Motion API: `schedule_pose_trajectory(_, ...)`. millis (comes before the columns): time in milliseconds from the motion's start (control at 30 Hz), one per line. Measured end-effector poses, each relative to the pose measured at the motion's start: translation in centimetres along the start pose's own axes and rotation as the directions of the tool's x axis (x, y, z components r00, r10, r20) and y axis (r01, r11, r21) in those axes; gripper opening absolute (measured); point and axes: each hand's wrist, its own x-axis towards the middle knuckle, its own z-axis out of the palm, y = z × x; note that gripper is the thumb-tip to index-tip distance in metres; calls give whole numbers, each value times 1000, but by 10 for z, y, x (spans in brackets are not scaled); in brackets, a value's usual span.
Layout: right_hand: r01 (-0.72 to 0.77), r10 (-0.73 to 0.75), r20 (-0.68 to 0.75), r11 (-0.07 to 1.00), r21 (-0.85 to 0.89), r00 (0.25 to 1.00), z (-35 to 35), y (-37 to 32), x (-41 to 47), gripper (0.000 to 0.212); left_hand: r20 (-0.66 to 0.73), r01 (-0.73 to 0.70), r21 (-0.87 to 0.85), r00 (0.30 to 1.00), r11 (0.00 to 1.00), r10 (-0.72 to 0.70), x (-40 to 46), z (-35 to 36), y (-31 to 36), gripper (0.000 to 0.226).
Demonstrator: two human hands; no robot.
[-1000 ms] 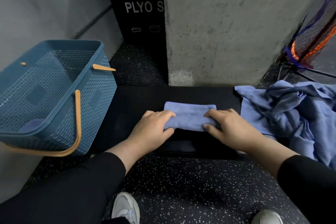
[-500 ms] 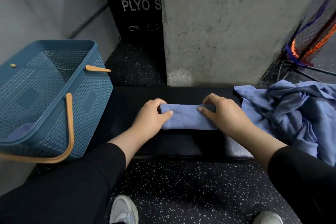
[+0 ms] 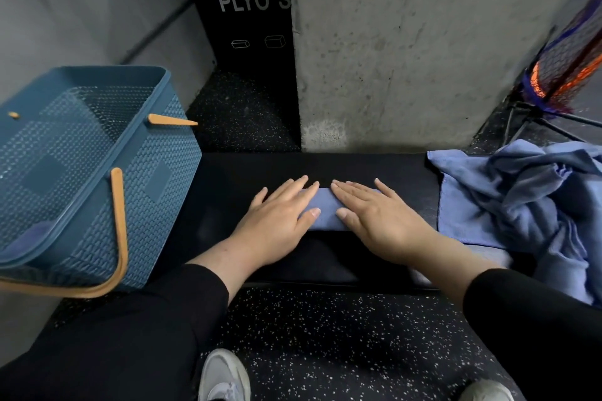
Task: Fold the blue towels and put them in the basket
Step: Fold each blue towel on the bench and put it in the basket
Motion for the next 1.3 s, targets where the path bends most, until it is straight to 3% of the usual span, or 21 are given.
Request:
schedule_pose_trajectory(100, -111, 108, 37, 986, 122, 993, -15, 9, 8, 57, -17, 61, -63, 998, 996, -62, -4, 2, -6, 66)
schedule_pose_trajectory(233, -119, 110, 136, 991, 61, 985, -35, 5, 17, 57, -87, 43, -130, 995, 991, -55, -10, -9, -2, 70)
schedule_pose_trajectory(467, -281, 211, 323, 941, 189, 923, -53, -12, 18, 51, 2, 64, -437, 998, 897, -70, -4, -18, -2, 61)
schedule_pose_trajectory(633, -291, 198, 334, 921, 257, 922, -58, -17, 10, 20, -23, 34, -595, 998, 803, -59, -4, -22, -1, 58)
schedule_pose_trajectory(733, -323, 224, 250, 810, 489, 942, -60, -17, 6, 16, -45, 112, -807, 967, 580, -249, -2, -27, 6, 75)
schedule_pose_trajectory(800, -313, 268, 170, 696, 646, 948, -65, -18, 7, 18, 68, 212, -931, 900, 296, -430, -3, -39, 15, 86)
schedule_pose_trajectory(833, -298, 283, 142, 643, 705, 948, -68, -20, 7, 23, 174, 269, -951, 874, 155, -453, -5, -47, 19, 84)
schedule_pose_trajectory(900, -269, 280, 124, 572, 775, 952, -73, -25, 8, 36, 287, 307, -952, 884, -4, -369, -11, -59, 30, 64)
schedule_pose_trajectory(1033, -250, 215, 169, 437, 864, 962, -84, -45, 5, 61, 140, 97, -982, 948, -160, -286, -19, -82, 50, 31)
schedule_pose_trajectory(1133, -208, 187, 161, 267, 941, 969, -100, -63, 0, 78, 62, 15, -987, 953, -158, -298, -26, -102, 54, 22)
schedule_pose_trajectory(1233, -191, 153, 154, 263, 946, 976, -122, -85, -9, 48, -48, -65, -997, 950, -45, -310, -43, -125, 54, 25)
schedule_pose_trajectory(1300, -189, 155, 148, 298, 936, 977, -134, -100, -13, 41, -129, -112, -991, 942, 70, -310, -58, -144, 54, 28)
